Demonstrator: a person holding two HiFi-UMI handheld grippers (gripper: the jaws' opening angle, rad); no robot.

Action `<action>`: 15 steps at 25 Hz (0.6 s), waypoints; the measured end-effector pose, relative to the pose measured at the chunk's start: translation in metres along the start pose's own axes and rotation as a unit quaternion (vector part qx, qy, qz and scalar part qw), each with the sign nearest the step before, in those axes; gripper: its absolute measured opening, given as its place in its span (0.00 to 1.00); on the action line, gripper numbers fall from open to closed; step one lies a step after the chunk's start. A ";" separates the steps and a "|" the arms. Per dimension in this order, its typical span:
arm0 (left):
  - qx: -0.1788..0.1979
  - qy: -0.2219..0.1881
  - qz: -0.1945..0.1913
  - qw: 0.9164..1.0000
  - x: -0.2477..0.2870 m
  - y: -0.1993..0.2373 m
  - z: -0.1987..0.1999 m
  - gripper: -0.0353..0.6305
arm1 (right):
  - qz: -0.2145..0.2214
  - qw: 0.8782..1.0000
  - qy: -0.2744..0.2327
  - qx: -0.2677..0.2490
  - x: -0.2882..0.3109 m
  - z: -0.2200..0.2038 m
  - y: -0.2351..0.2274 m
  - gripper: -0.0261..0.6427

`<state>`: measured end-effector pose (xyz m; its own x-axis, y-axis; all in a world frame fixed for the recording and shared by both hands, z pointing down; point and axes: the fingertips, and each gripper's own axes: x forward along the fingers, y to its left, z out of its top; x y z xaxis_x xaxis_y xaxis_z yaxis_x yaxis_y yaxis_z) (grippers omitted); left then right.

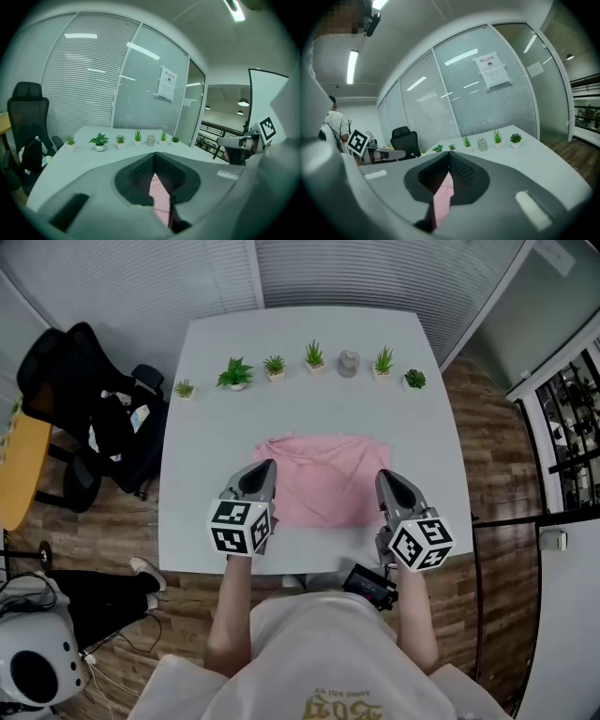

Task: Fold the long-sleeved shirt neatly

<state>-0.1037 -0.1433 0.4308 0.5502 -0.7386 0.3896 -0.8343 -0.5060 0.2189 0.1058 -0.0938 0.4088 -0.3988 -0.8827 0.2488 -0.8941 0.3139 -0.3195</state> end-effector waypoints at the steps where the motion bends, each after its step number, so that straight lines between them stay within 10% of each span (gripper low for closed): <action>1: 0.001 -0.001 -0.001 1.000 -0.003 -0.003 -0.001 0.07 | -0.006 1.000 -0.004 0.001 -0.006 0.001 0.000 0.06; 15: 0.005 -0.007 -0.003 1.000 -0.030 -0.022 -0.009 0.07 | -0.043 0.999 -0.015 -0.013 -0.045 -0.002 0.005 0.06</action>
<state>-0.1022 -0.1056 0.4226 0.5557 -0.7413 0.3765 -0.8306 -0.5151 0.2116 0.1189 -0.0514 0.3975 -0.3148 -0.9168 0.2458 -0.9296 0.2455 -0.2749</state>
